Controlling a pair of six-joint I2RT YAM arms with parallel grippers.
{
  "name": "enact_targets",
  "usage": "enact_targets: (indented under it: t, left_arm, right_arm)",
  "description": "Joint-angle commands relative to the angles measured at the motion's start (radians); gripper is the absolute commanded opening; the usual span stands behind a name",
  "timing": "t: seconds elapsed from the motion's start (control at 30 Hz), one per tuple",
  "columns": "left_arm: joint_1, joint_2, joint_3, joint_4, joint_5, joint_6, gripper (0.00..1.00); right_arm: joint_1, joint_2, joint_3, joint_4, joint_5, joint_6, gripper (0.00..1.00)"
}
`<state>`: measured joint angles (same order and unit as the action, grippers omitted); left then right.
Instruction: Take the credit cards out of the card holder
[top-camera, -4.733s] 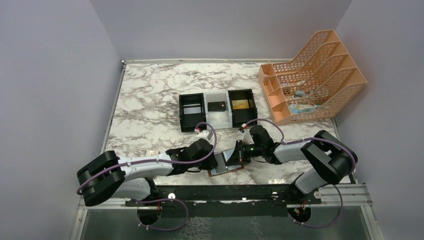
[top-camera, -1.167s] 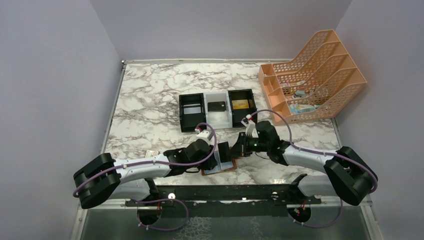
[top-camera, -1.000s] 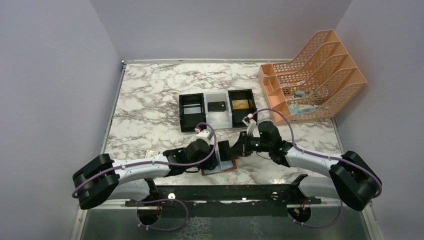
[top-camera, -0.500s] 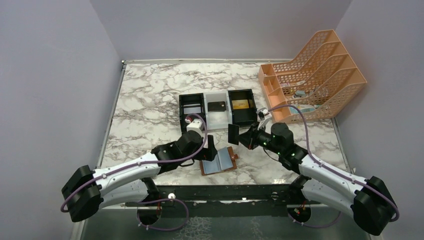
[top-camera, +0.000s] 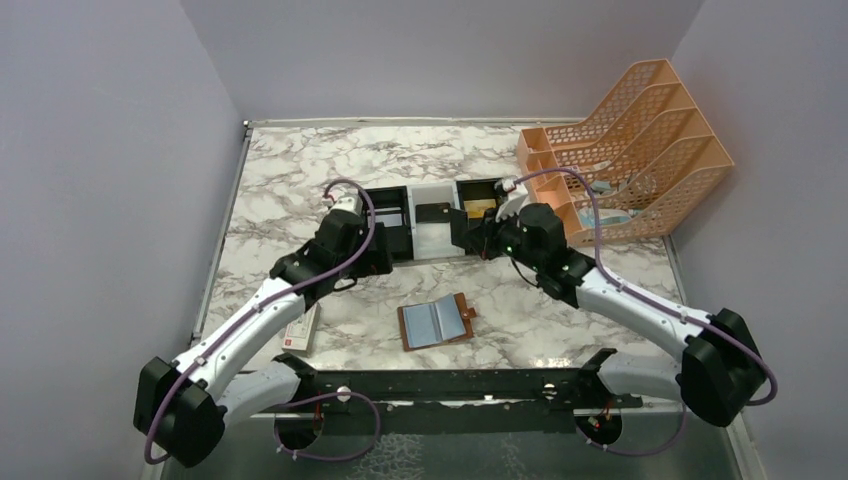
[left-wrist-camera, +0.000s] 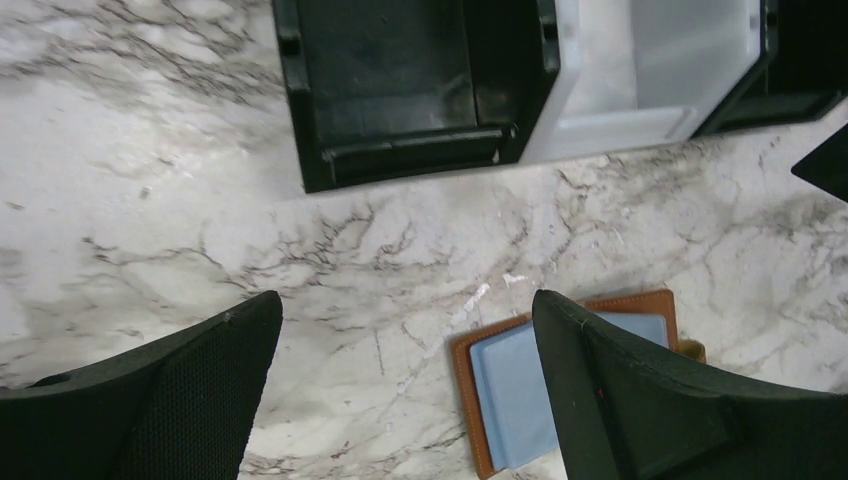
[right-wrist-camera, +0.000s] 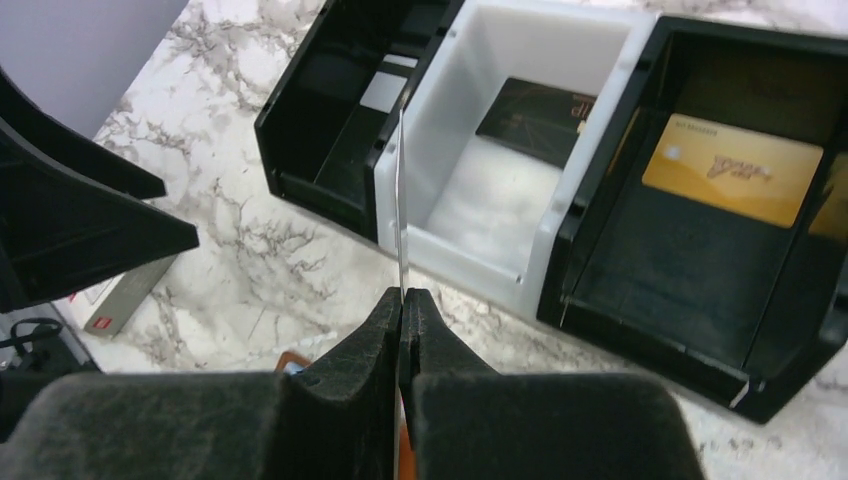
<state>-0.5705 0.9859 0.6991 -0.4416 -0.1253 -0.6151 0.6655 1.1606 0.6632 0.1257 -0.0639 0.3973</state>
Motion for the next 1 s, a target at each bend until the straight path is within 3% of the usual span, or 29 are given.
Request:
enact_targets:
  t: [0.0, 0.17, 0.33, 0.53, 0.8, 0.97]
  left_arm:
    - [0.039, 0.071, 0.175, -0.176, -0.09, 0.1, 0.99]
    - [0.147, 0.12, 0.197, -0.183, -0.081, 0.224, 0.99]
    - [0.257, 0.11, 0.124, -0.133, -0.038, 0.217, 0.99]
    - [0.263, 0.021, 0.102, -0.135, -0.148, 0.218, 0.99]
    - [0.263, 0.011, 0.091, -0.113, -0.12, 0.233, 0.99]
    - [0.263, 0.015, 0.09, -0.113, -0.111, 0.237, 0.99]
  right_arm:
    - [-0.011, 0.108, 0.129, -0.013, -0.034, -0.106, 0.01]
    - [-0.014, 0.244, 0.256, -0.057, 0.043, -0.246, 0.01]
    - [-0.012, 0.344, 0.32, -0.053, 0.093, -0.486, 0.01]
    - [-0.008, 0.475, 0.378, -0.064, 0.164, -0.776, 0.01]
    - [-0.004, 0.547, 0.42, -0.006, 0.071, -0.988, 0.03]
    - [-0.004, 0.608, 0.458, -0.069, 0.039, -1.178, 0.03]
